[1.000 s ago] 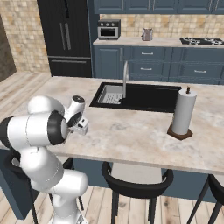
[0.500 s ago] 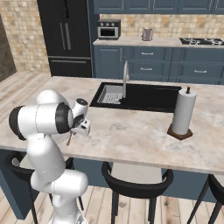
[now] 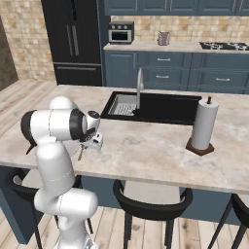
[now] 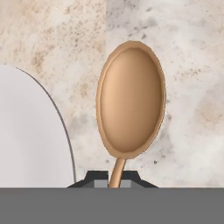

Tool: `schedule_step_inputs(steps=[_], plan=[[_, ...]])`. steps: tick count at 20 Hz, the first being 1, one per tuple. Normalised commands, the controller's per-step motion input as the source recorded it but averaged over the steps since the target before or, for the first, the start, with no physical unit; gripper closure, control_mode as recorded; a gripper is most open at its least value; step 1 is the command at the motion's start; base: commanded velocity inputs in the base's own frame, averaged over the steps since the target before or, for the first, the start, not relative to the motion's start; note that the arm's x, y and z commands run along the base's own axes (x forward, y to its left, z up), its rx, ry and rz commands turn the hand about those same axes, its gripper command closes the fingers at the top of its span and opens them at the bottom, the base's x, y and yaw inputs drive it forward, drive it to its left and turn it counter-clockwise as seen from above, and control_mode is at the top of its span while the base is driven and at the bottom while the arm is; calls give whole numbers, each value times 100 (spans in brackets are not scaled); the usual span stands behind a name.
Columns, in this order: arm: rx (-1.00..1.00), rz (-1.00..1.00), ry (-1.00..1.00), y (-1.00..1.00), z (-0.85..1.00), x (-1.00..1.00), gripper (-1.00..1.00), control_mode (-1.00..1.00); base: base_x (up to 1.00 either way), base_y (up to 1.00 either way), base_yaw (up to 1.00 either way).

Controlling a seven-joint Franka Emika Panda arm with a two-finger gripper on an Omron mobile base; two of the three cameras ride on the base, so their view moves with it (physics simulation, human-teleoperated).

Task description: Take the fork and place it on the left side of the plate. Then take the spoon and place it on the right side of the plate. Make sure they're directly next to the plate.

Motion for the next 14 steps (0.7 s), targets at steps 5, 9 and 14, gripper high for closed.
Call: schedule_step_inputs(steps=[5, 9, 14], plan=[[0, 0, -1, 7, -8, 38, 100, -100, 0, 0, 0], [0, -1, 0, 33, -16, 32, 100, -100, 0, 0, 0], [-1, -5, 0, 36, -27, 26, 100, -100, 0, 0, 0]])
